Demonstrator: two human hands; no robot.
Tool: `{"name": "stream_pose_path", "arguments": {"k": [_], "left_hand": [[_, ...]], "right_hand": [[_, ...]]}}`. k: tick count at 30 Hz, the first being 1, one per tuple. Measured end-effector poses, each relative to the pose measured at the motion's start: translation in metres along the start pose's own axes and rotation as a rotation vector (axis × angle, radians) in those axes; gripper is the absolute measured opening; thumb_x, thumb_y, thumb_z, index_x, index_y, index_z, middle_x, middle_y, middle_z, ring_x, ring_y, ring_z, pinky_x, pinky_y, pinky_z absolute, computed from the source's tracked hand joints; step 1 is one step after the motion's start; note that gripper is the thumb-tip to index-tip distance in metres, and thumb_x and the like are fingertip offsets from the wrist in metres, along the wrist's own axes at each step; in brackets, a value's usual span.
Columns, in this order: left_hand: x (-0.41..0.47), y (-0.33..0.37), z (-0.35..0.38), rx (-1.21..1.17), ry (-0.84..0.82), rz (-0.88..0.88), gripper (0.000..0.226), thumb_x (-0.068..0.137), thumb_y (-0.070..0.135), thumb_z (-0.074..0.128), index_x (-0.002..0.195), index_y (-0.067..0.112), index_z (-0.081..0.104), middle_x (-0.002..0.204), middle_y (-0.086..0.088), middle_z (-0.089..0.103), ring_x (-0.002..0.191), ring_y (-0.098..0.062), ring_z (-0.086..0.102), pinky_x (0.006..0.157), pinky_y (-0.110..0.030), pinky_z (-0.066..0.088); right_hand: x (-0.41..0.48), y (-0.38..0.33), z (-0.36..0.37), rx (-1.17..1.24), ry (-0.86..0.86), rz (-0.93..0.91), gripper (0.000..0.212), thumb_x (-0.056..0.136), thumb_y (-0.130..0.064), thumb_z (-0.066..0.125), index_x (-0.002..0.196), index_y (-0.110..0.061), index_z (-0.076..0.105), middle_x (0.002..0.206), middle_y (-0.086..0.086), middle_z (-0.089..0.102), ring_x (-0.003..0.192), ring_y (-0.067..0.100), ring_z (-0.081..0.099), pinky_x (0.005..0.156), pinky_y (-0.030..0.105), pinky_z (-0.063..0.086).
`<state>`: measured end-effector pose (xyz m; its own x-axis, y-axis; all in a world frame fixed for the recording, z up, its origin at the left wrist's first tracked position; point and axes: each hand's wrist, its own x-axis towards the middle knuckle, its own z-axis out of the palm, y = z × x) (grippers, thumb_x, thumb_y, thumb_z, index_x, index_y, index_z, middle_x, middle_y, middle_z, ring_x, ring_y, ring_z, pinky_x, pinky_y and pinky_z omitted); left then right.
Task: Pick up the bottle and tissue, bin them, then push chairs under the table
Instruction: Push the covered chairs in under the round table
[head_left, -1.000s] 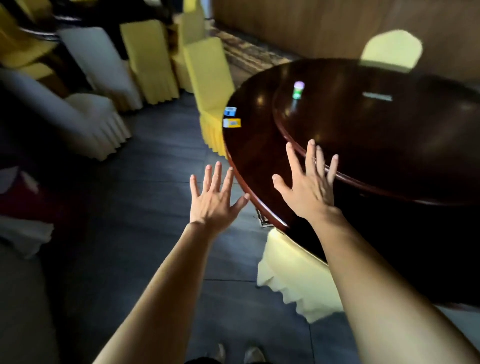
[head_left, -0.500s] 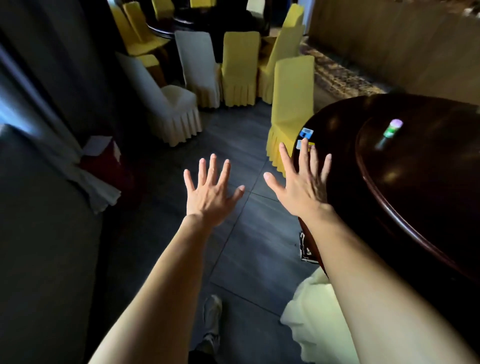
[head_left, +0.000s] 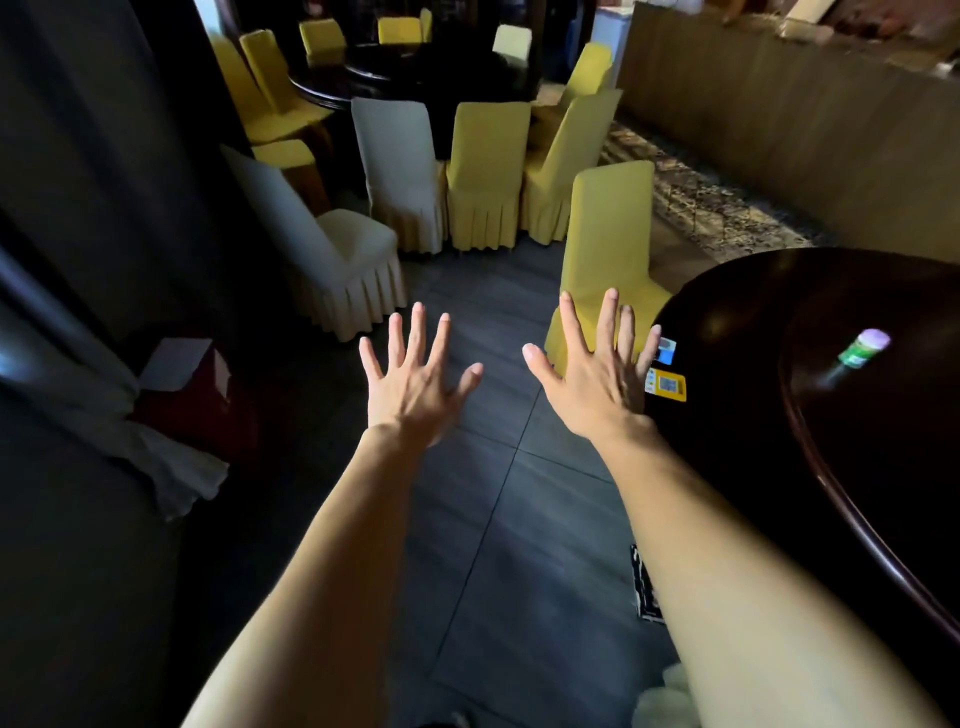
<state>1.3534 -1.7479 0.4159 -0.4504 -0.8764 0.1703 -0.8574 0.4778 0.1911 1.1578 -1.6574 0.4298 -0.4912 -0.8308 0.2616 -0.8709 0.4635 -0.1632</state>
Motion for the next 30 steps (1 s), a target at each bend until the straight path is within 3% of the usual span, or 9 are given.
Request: {"name": "stream_pose_path", "arguments": {"k": [21,27,30], "left_hand": [[0.350,0.009,0.103,-0.015,-0.177,-0.021,0.083,0.089,0.080,0.003,0.160,0.038,-0.005,0.167,0.002,-0.024,0.153,-0.029,-0.023,0.121,-0.061,-0.010],[0.448,0.013,0.116,-0.051,-0.201,-0.073,0.079,0.093,0.078,0.009,0.160,0.038,-0.003,0.167,0.002,-0.024,0.152,-0.028,-0.026,0.120,-0.062,-0.010],[0.496,0.010,0.132,-0.065,-0.231,-0.107,0.080,0.092,0.079,0.009,0.160,0.039,-0.005,0.166,0.003,-0.026,0.151,-0.029,-0.028,0.120,-0.063,-0.010]], "right_hand": [[0.335,0.013,0.146,0.008,-0.149,0.003,0.094,0.085,-0.085,0.000,0.165,-0.035,0.000,0.173,0.020,-0.004,0.160,0.039,0.003,0.124,0.066,-0.005],[0.437,0.020,0.179,0.040,-0.189,0.001,0.090,0.088,-0.085,0.007,0.165,-0.038,0.000,0.174,0.017,-0.004,0.160,0.040,0.000,0.123,0.064,-0.008],[0.484,0.021,0.200,0.036,-0.204,-0.004,0.093,0.084,-0.087,0.000,0.164,-0.039,-0.002,0.174,0.016,-0.004,0.160,0.041,0.000,0.123,0.063,-0.008]]}}
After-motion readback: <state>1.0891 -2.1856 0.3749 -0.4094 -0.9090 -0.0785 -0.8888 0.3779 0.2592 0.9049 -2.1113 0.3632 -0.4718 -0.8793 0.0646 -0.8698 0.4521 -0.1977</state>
